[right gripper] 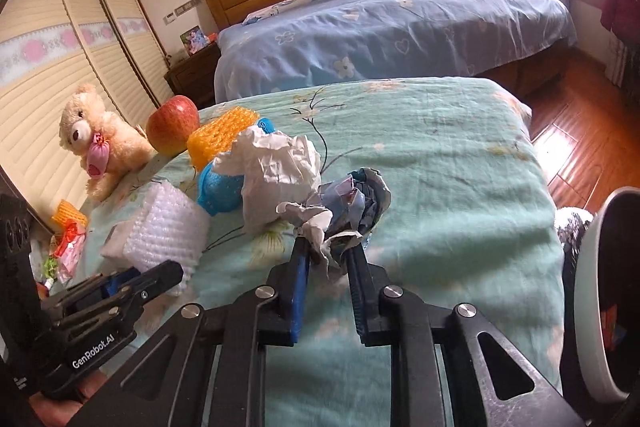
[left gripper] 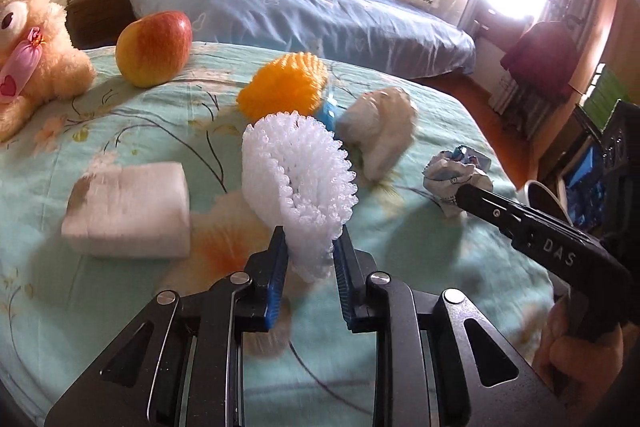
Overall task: Collect trash
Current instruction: 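Grasp the white foam fruit net with the left tool while the right tool grasps the crumpled paper wrapper, then carry the foam net and paper wrapper with both tools over the bin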
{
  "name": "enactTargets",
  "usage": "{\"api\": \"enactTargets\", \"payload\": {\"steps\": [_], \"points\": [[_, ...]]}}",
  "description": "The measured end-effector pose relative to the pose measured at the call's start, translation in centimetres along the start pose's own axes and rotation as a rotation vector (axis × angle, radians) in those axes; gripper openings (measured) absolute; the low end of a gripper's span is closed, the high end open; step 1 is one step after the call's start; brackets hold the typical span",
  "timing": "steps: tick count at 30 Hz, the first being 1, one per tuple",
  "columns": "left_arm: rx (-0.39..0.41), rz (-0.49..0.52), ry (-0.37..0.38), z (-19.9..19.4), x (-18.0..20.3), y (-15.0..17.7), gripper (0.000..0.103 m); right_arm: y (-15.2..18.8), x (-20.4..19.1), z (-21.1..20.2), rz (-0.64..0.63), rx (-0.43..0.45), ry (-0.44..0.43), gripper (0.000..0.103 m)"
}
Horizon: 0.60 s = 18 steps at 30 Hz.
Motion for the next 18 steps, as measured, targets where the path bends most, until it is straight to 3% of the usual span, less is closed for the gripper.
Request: {"api": "enactTargets", "payload": {"steps": [18], "points": [[0.019, 0.115, 0.113, -2.6, 7.9, 0.2, 0.021, 2.5, 4.5, -6.2, 0.094, 0.047, 0.011, 0.016]]}}
Point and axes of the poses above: each gripper's, at about its wrist camera, not at the fingertips, and z roughly the way its jaws point, x to its right, y to its underside, the point moved 6 cm from there along z, roughly the way its jaws point, and after that the axes turned 15 degrees about z, right-handed, at the moved point
